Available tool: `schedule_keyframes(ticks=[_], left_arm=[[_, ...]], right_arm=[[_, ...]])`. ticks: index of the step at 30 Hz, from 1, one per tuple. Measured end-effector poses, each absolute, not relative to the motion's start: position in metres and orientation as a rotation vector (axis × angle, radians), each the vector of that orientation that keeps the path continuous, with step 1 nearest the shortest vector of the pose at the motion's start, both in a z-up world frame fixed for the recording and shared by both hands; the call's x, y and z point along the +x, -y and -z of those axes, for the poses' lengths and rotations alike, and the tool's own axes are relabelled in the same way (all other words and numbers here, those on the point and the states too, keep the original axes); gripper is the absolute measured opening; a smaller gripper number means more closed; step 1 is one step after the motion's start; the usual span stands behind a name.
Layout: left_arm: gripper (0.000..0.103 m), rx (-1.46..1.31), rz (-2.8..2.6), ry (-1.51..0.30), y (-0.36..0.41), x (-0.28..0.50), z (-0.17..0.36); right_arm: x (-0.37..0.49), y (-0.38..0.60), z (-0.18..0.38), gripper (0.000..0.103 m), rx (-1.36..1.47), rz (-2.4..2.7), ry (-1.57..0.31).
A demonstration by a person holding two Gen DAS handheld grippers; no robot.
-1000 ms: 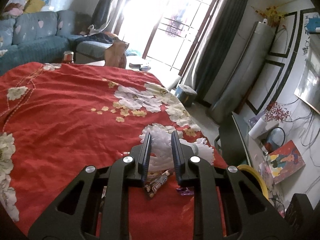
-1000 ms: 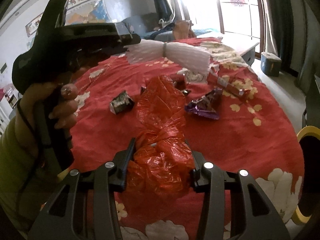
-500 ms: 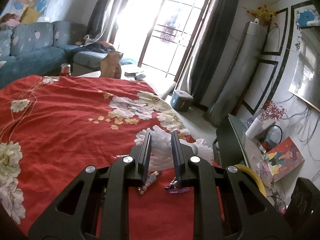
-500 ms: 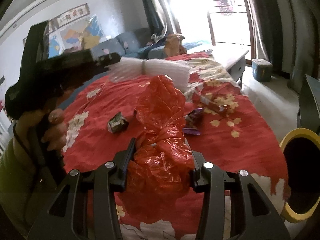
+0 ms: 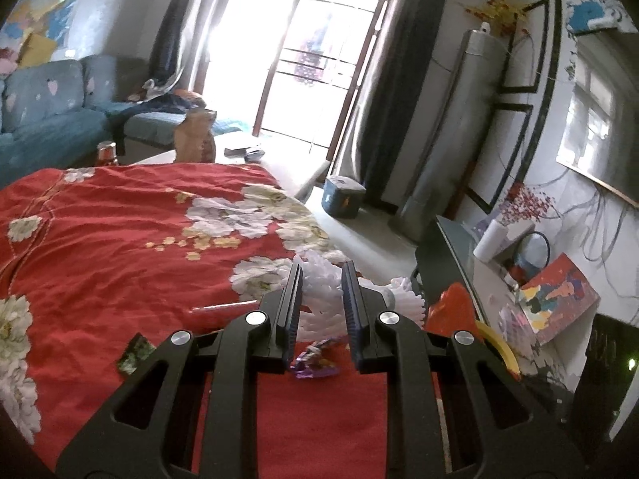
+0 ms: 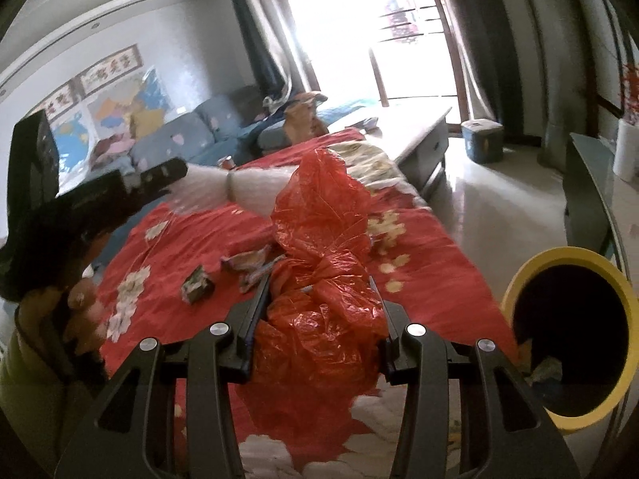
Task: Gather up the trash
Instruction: 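Lift the red bag and foam net and carry them over the yellow-rimmed bin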
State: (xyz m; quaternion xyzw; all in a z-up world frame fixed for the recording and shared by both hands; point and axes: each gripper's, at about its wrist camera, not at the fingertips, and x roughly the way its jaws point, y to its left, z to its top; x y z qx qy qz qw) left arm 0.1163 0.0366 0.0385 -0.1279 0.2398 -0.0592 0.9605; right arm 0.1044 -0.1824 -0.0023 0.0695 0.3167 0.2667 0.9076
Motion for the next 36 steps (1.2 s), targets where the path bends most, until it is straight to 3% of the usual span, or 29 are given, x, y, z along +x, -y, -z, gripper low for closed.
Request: schedule_keyframes(ticks=[36], left_arm=[[0.015, -0.012, 0.387, -0.547, 0.141, 0.137, -0.02]], right_arm=[[0.133, 0.352, 0.019, 0.042, 0.377, -0.162, -0.594]])
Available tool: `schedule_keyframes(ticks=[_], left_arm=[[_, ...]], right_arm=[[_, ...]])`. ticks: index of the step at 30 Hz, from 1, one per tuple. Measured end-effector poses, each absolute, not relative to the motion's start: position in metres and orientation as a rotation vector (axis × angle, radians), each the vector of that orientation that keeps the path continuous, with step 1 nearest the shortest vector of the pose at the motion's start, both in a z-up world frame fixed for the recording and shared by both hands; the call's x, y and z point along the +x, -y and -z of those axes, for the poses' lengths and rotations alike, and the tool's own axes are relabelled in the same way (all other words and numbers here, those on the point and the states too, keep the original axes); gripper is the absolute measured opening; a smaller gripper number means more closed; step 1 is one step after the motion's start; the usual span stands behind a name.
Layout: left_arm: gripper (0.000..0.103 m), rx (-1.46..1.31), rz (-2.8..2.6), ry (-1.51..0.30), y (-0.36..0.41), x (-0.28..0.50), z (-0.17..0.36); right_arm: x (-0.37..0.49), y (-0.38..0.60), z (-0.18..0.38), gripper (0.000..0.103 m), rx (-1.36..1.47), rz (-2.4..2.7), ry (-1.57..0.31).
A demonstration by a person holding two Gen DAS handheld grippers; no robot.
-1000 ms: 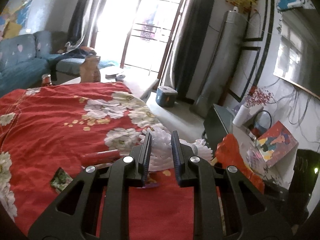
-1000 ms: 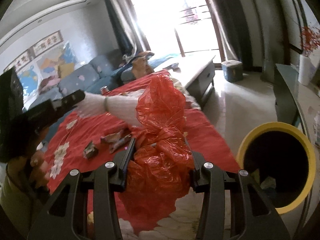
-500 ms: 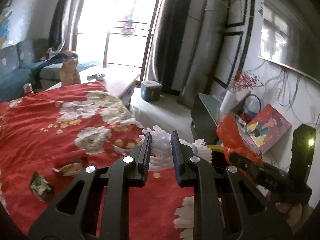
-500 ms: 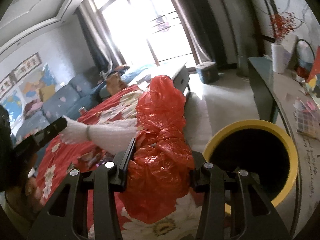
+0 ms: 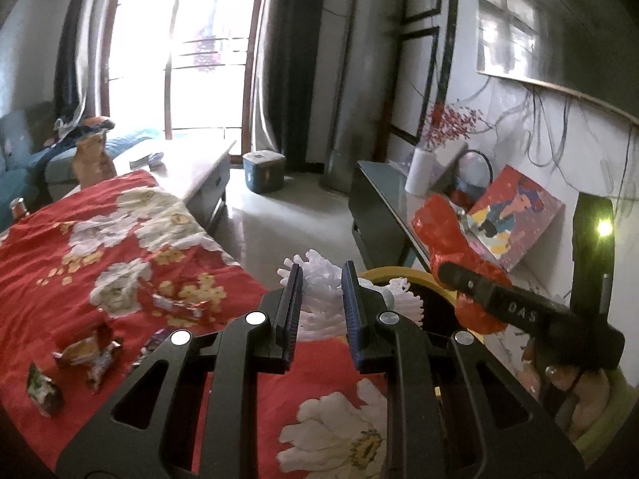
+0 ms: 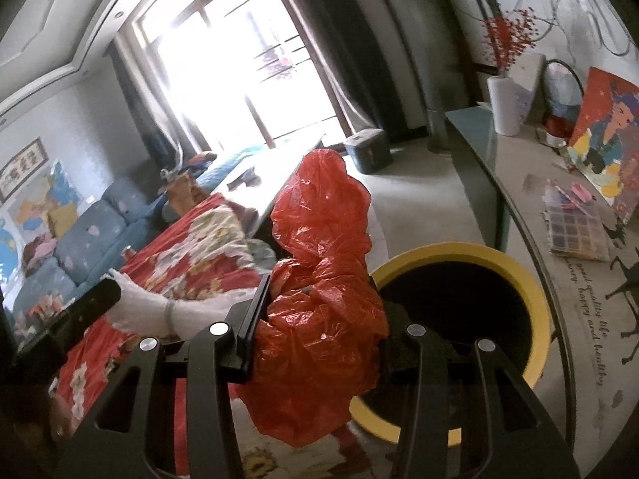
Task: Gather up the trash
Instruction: 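Lift the red bag and foam net and carry them over the yellow-rimmed bin, then open both tools to drop the red bag and foam net into the bin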
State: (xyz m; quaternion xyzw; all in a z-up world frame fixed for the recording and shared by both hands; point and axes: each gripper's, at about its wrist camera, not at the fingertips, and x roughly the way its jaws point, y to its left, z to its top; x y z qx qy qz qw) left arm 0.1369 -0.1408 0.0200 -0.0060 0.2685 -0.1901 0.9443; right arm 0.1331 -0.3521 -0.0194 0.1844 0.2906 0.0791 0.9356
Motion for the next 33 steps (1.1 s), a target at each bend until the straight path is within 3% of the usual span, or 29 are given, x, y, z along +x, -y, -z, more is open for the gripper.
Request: schedule_keyframes(ticks=[33], left_arm=[[0.015, 0.143, 0.504, -0.709, 0.244, 0.167, 0.058]], right_arm=[[0.159, 0.449, 0.101, 0.044, 0.515, 0.022, -0.744]])
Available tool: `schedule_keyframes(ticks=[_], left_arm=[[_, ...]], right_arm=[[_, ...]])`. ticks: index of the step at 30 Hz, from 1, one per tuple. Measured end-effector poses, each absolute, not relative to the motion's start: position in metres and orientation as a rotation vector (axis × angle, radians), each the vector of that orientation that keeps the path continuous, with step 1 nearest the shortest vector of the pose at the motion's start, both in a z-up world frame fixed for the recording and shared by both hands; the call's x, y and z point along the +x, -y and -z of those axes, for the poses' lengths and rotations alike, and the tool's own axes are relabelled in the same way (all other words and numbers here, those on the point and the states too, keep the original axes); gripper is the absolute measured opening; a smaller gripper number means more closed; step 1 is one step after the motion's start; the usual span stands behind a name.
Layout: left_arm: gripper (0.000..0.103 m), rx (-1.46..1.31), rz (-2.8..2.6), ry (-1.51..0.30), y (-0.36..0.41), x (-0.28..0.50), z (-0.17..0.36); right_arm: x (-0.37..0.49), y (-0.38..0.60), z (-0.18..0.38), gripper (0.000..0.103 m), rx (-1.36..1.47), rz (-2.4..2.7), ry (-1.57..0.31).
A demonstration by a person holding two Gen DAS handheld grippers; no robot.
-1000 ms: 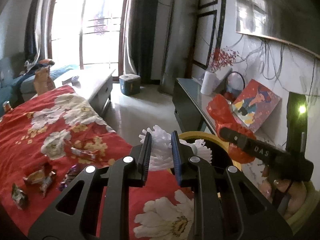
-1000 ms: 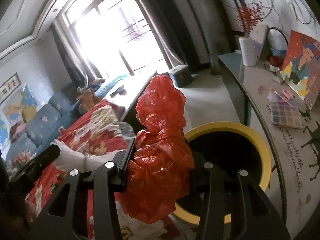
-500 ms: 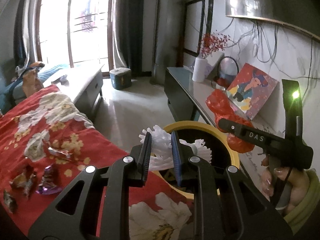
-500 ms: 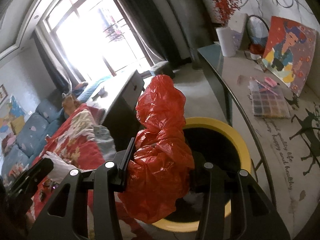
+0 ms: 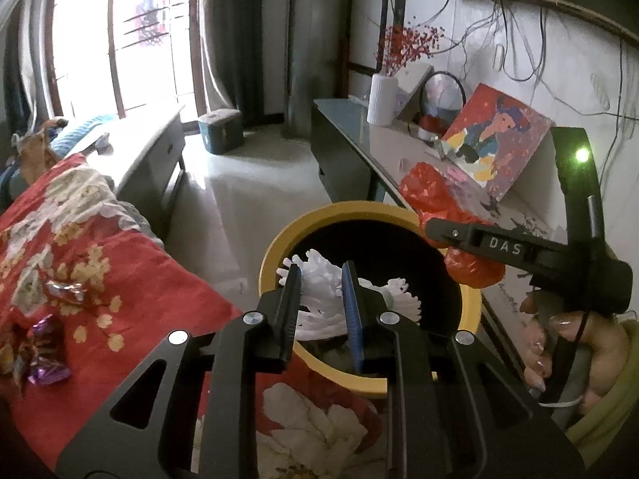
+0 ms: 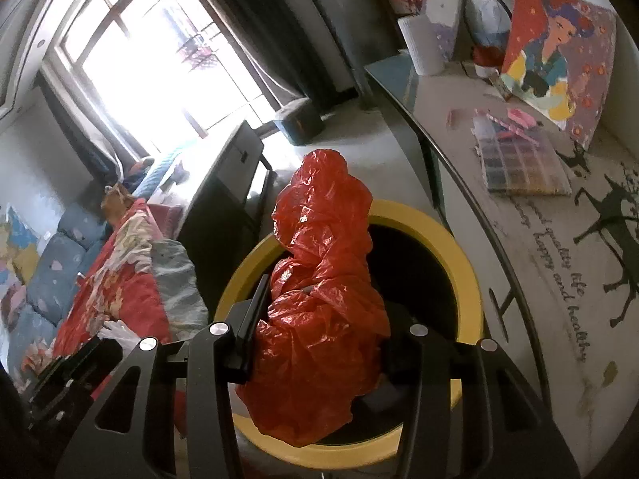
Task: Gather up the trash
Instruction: 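Open both tools to drop the red bag and foam net into the bin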
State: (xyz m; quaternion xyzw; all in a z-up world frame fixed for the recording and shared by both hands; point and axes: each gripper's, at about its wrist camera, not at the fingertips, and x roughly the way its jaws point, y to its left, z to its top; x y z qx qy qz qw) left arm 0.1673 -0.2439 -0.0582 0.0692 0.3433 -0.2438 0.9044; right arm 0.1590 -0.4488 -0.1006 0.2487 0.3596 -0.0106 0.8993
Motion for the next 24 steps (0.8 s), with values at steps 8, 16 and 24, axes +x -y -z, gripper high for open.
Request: schedule_keyframes(ticks=[8, 16, 24], left_arm=[[0.025, 0.133, 0.514, -0.763, 0.252, 0.182, 0.076], [0.086, 0.054, 0.452, -0.731, 0.231, 0.183, 0.064], [0.092, -0.005, 0.383, -0.672, 0.201, 0.174, 0.038]], right_arm=[[0.161, 0.461, 0.113, 0.059, 0.552, 0.046, -0.774], [0.157, 0.466, 0.105, 0.068, 0.555, 0.071, -0.748], [0.148, 0.448, 0.076, 0.072, 0.511, 0.047, -0.681]])
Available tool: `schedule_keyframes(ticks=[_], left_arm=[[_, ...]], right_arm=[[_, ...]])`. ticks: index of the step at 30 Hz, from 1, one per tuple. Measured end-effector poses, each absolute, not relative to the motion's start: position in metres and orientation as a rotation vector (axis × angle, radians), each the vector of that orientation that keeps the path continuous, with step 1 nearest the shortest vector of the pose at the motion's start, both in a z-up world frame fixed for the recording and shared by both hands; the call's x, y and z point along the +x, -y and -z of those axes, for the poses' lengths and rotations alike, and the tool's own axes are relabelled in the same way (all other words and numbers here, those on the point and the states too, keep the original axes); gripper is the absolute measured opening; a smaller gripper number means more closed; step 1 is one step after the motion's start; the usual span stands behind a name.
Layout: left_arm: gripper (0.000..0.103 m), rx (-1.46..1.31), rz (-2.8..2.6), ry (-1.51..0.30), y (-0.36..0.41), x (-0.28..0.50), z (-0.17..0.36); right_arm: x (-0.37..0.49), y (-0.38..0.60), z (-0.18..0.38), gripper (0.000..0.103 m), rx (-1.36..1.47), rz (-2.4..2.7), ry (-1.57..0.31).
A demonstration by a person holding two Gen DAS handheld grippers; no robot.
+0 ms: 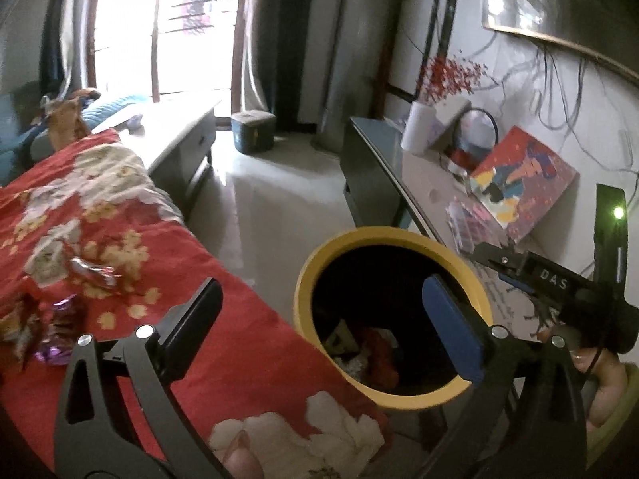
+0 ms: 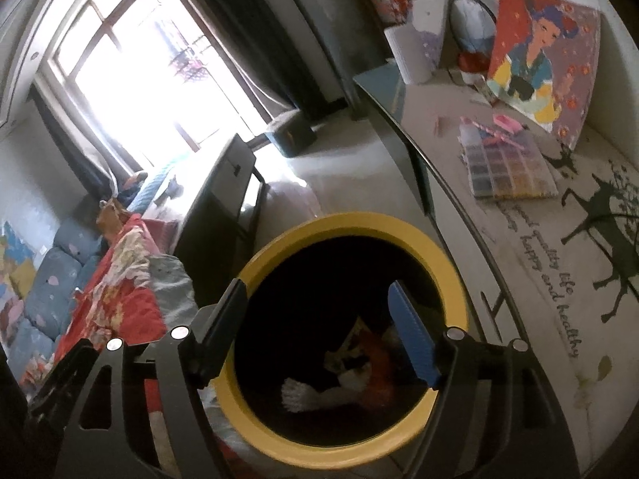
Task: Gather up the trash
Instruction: 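Open both tools to drop the red bag and foam net into the bin, then move both tools back over the bedspread toward the candy wrappers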
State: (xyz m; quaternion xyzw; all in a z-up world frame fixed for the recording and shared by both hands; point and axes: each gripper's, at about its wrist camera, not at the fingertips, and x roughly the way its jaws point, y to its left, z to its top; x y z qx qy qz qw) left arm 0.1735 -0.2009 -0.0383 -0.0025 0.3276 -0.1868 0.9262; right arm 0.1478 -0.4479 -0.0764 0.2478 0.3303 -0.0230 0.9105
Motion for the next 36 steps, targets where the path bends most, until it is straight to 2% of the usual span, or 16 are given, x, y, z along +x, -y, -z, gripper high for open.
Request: schedule_keyframes(ticks=[18, 36], left_arm=[[0.092, -0.102, 0.208, -0.536, 0.117, 0.138, -0.008], [0.092, -0.223, 0.048, -0.491, 0.026, 0.117, -0.018]], right_arm=[[0.129, 0.359, 0.022, 0.076, 0.376, -0.13, -0.598], [0.119, 0.262, -0.001, 0.079, 0.26, -0.32, -0.588]])
